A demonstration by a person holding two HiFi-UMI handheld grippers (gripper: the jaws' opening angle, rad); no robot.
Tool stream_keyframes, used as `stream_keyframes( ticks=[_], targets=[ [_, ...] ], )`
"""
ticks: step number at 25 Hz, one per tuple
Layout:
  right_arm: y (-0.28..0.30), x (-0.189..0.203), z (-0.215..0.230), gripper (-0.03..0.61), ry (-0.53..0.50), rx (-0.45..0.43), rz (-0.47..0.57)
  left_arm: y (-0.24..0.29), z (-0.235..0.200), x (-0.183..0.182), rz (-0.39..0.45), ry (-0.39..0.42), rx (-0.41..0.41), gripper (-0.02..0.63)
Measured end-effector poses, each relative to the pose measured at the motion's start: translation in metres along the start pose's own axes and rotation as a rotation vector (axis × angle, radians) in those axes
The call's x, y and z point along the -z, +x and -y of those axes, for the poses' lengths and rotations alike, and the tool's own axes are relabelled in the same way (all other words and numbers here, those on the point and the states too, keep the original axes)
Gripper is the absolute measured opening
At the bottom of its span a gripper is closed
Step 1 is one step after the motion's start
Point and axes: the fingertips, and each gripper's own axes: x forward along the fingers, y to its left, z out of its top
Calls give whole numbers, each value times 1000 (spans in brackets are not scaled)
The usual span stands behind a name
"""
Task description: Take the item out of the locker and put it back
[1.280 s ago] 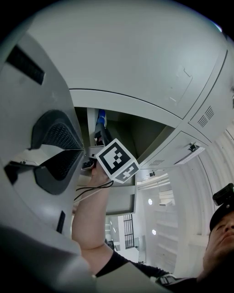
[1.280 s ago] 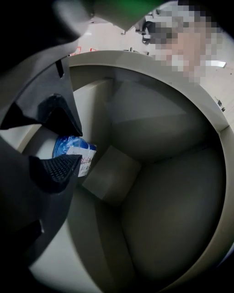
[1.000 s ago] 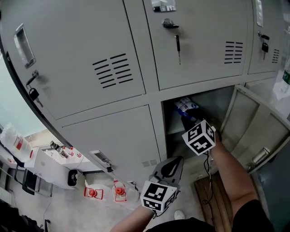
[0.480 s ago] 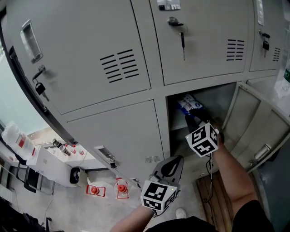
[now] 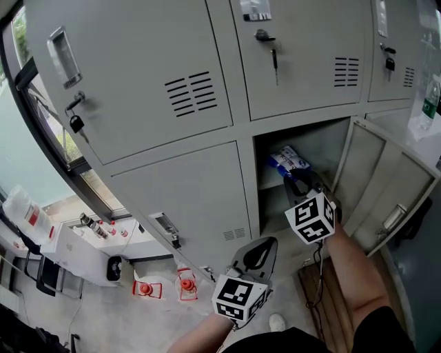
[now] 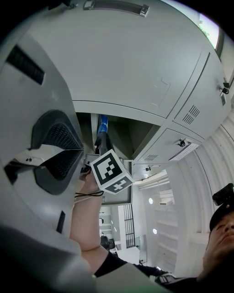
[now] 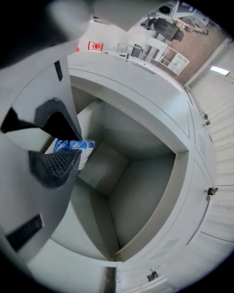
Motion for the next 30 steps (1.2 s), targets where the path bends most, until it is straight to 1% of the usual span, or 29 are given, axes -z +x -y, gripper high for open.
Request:
stream_keyframes(
  ticks=[5,15,20,24,30],
  targets=[
    [-27,-5,-9,103,44,17,17,-21,8,3,1,-5,11,18],
    [-88,-21,-49,100,117,43,39,-74,22,10,3,-27,41,18],
    [-128,-29,-71,98,196,43,41,-104,33,13,4,-32,60,18],
    [-158,-26,-95,98,273,34,38,-129,43,22,-9,-40,73,18],
    [-199,-5,-139,98,361,24,9,-161,62,47,-56,-56,107,18]
  ],
)
